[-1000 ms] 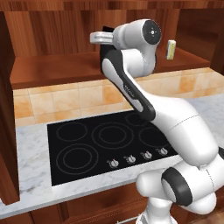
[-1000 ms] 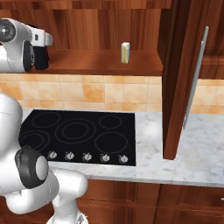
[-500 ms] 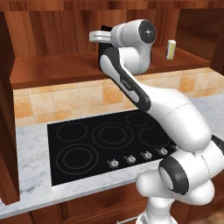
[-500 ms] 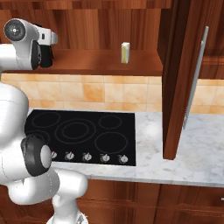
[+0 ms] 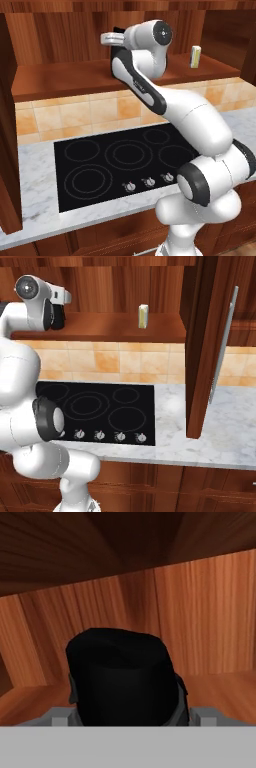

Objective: Pick the water bottle, boxed drink from the counter and place them in the open cabinet.

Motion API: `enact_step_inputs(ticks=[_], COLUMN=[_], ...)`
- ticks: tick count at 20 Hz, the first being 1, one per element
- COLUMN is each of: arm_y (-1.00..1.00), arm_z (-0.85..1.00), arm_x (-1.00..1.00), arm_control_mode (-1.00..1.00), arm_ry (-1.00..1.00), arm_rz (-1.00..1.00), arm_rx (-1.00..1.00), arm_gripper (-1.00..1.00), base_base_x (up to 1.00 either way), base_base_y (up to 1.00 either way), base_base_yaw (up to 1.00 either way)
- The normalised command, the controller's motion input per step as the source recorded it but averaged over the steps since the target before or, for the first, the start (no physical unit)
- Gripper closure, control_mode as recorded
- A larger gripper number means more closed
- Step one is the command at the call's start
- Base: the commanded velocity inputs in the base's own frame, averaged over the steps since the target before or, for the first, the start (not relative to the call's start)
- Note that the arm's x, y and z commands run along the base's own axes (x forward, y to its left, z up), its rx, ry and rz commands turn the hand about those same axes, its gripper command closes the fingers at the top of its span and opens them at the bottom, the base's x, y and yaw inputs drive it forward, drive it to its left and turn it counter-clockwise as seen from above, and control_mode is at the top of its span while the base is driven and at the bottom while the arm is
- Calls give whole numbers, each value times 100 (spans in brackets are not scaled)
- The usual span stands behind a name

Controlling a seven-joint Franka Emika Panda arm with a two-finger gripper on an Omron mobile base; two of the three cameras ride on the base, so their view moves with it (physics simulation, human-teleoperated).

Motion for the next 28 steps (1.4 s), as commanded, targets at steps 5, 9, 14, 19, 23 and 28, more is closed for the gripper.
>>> enact_step_inputs(ticks=[5, 9, 14, 19, 23, 28], arm_y=[0, 0, 0, 0, 0, 0], arm_z=[-8, -8, -15, -32, -37, -25], arm_x=[33, 29, 18, 6, 0, 0], arm_control_mode=[-100, -100, -100, -100, -100, -100], arm_ry=[0, 0, 0, 0, 0, 0], arm_rz=[0, 0, 0, 0, 0, 0], arm_rx=[0, 0, 0, 0, 0, 0], arm_gripper=[100, 100, 100, 100, 100, 100], base_base_x=[0, 0, 0, 0, 0, 0], base_base_y=[0, 0, 0, 0, 0, 0], base_base_yaw=[0, 0, 0, 0, 0, 0])
